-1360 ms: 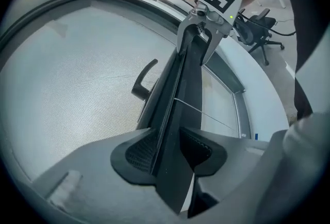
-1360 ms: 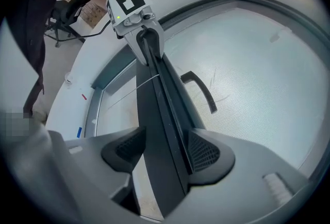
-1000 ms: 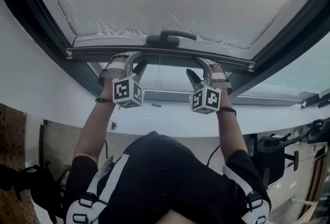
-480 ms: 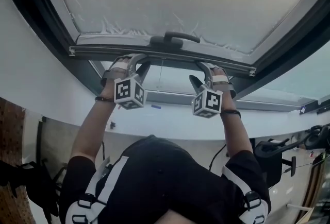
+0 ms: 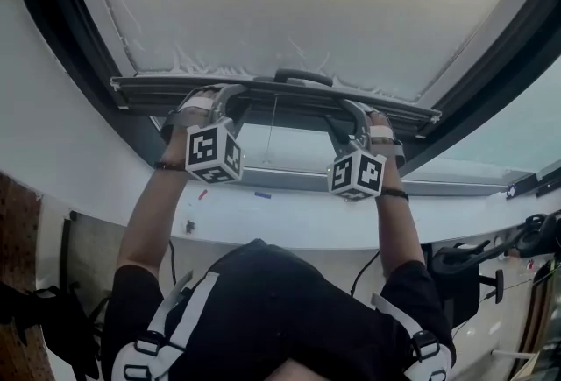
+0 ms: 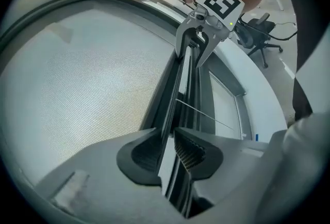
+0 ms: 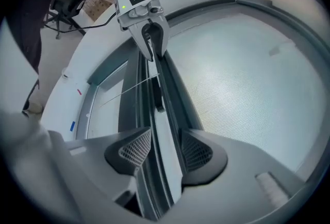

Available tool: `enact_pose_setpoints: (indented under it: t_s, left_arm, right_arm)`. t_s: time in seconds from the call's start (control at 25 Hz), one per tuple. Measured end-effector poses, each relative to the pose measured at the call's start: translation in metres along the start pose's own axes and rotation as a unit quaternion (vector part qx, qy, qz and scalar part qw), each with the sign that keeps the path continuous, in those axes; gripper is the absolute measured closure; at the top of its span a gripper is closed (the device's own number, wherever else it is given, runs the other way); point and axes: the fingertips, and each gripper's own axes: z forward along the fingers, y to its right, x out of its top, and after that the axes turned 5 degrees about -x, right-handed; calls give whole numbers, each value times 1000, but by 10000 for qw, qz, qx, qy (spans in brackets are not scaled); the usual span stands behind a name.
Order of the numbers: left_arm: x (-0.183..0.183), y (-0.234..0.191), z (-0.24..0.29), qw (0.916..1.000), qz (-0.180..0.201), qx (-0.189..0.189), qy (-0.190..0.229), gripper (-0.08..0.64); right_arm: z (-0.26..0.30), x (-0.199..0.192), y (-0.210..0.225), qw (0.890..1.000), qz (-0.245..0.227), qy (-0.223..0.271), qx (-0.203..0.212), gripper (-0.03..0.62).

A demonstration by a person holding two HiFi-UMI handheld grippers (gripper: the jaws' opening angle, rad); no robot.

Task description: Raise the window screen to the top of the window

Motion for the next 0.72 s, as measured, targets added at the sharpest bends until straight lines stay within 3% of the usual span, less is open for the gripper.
enact_pose_setpoints:
  t_s: [0.12,0.28,0.52,0.64,0.72]
  left_arm:
    - [7,-18,-6,9998,39,182,44,512]
    - [18,-44,-18,9981,141,557,231,512]
    - [32,-70,-30,9958,581,702,55,522]
    - [36,-76,-36,9950,621,776,107,522]
    - [43,-89,-44,9944,585,867,180,522]
  right_arm:
    - [-1,3,18,9997,71,74,-222,420]
    - [-6,12,48,9963,95,263,-819,419]
    - [-20,34,87,9865,371,435,-1536,439]
    - [-37,48,87,9744,941,862,-1851,436]
    - [-46,54,79,9651,1669,1076,-1708,436]
